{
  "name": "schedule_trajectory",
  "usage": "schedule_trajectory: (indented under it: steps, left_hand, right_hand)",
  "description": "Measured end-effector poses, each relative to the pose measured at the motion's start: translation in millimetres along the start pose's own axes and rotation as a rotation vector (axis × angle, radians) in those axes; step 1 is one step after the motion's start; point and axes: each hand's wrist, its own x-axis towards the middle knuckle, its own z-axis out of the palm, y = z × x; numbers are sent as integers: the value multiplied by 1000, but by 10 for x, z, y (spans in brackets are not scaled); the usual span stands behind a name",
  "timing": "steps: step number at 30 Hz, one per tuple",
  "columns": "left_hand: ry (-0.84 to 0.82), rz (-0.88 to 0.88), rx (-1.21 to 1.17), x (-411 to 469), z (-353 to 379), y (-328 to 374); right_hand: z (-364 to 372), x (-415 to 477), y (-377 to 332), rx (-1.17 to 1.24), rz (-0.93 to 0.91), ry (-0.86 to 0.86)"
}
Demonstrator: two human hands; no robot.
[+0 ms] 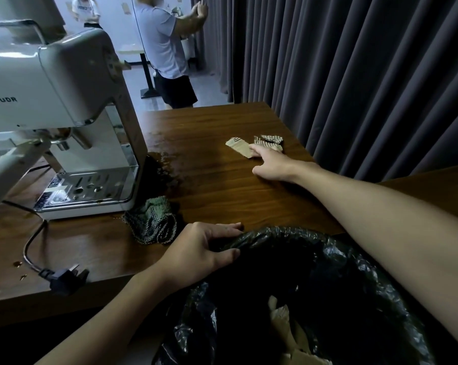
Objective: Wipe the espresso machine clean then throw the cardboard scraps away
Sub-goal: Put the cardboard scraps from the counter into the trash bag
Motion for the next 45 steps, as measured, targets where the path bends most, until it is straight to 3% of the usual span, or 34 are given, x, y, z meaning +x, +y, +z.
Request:
schedule_trajectory:
  steps: [5, 9, 11, 15, 19, 23, 28, 32, 34, 37, 40, 45]
  left_hand:
    - [-8, -3, -6, 0, -7, 8]
    - [3, -6, -5, -3, 0, 14]
    - [7, 0, -1, -4, 2, 20]
    - [16, 12, 14, -4, 0, 8]
    - [20, 6, 43, 5, -1, 2]
    - [34, 12, 63, 7, 6, -10]
    - [18, 9, 25, -8, -3, 23]
    - [11, 8, -20, -21, -2, 54]
    - [11, 7, -27, -22, -1, 63]
    - [28, 6, -31, -28, 5, 75]
    - [23, -5, -22, -33, 4, 90]
    - [19, -3, -9, -34, 4, 109]
  right_hand:
    - [10, -67, 29, -21, -109, 152]
    - [-24, -57, 27, -150, -18, -42]
    - [-8, -18, 36, -127, -30, -57]
    - [-15, -54, 10, -12, -147, 150]
    - [1, -182, 51, -54, -194, 45]
    - [13, -294, 103, -81, -261, 182]
    - [49, -467, 210, -208, -267, -39]
    - [3, -581, 202, -103, -285, -51]
    - [-85, -667, 191, -70, -288, -151]
    - [-147, -772, 221, -285, -255, -310]
    - [-109, -832, 269, -246, -214, -270]
    - [-152, -908, 260, 29, -168, -128]
